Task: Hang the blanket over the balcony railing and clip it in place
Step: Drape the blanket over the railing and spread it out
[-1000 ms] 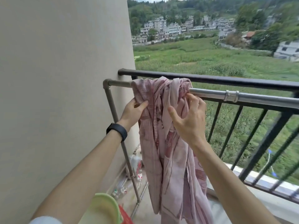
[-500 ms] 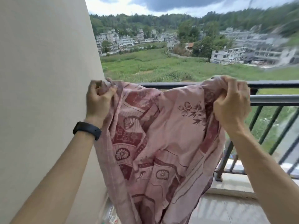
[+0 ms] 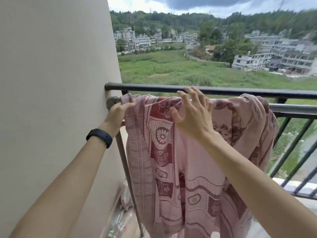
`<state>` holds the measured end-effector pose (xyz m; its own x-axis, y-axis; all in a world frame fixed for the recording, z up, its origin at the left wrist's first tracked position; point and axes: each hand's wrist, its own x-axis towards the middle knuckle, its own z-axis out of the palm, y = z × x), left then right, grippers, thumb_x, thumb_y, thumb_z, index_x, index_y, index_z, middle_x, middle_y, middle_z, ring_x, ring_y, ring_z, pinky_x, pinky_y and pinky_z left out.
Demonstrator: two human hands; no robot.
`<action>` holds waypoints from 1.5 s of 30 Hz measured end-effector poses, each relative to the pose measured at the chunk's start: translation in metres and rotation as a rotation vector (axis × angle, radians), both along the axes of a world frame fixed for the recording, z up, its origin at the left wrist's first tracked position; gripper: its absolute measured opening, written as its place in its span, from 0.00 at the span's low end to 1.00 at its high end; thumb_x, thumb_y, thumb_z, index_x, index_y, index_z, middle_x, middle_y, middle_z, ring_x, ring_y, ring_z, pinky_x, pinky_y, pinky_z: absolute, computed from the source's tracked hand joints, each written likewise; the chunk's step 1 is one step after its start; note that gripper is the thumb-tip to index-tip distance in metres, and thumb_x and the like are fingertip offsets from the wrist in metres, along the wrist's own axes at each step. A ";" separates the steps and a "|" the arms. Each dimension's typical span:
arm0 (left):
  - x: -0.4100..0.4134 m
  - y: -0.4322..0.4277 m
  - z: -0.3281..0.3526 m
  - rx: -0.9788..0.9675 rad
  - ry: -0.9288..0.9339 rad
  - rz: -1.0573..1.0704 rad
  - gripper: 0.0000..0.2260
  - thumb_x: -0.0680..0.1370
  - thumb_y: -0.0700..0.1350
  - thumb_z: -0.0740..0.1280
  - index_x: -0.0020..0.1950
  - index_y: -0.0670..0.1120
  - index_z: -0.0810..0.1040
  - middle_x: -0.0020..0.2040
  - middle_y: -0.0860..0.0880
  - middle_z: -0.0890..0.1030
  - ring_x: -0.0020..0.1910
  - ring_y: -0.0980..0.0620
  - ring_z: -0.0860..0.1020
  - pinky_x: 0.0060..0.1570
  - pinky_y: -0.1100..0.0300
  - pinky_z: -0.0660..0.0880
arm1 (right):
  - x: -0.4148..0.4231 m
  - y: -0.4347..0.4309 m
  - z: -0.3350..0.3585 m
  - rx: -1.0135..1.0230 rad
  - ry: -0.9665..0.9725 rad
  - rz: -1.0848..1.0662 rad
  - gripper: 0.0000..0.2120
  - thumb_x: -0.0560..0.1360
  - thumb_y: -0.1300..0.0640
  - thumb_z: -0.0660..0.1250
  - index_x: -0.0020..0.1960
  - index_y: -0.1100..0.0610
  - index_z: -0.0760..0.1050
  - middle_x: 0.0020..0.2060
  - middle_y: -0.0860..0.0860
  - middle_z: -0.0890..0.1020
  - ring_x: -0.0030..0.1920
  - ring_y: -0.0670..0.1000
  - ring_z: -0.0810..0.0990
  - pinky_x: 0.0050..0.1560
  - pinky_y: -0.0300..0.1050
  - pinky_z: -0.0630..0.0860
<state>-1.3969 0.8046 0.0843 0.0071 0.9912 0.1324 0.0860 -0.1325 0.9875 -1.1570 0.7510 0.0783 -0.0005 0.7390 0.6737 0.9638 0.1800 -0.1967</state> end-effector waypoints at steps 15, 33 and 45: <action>-0.105 0.040 0.004 -0.110 0.340 0.374 0.13 0.72 0.53 0.73 0.37 0.43 0.80 0.42 0.42 0.84 0.46 0.42 0.83 0.52 0.43 0.80 | 0.029 0.028 -0.035 0.232 -0.034 -0.016 0.16 0.82 0.53 0.64 0.68 0.53 0.76 0.59 0.54 0.80 0.59 0.58 0.76 0.60 0.58 0.74; -0.104 0.012 0.050 0.099 -0.016 0.152 0.05 0.79 0.48 0.68 0.53 0.50 0.80 0.46 0.51 0.82 0.41 0.55 0.80 0.37 0.61 0.74 | 0.049 0.027 -0.010 0.014 -0.307 -0.147 0.23 0.79 0.37 0.56 0.62 0.52 0.75 0.47 0.55 0.83 0.48 0.59 0.81 0.55 0.55 0.71; -0.061 -0.007 -0.034 -0.254 0.053 0.101 0.27 0.68 0.50 0.79 0.62 0.44 0.75 0.51 0.49 0.84 0.49 0.49 0.82 0.42 0.56 0.72 | 0.022 0.012 -0.020 -0.076 -0.079 -0.234 0.39 0.63 0.54 0.72 0.72 0.56 0.66 0.76 0.57 0.63 0.79 0.56 0.56 0.73 0.69 0.40</action>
<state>-1.4579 0.7975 0.0502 -0.0937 0.9886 -0.1181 0.1386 0.1304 0.9817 -1.1350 0.7629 0.0581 0.1260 0.7738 0.6207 0.9904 -0.0622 -0.1236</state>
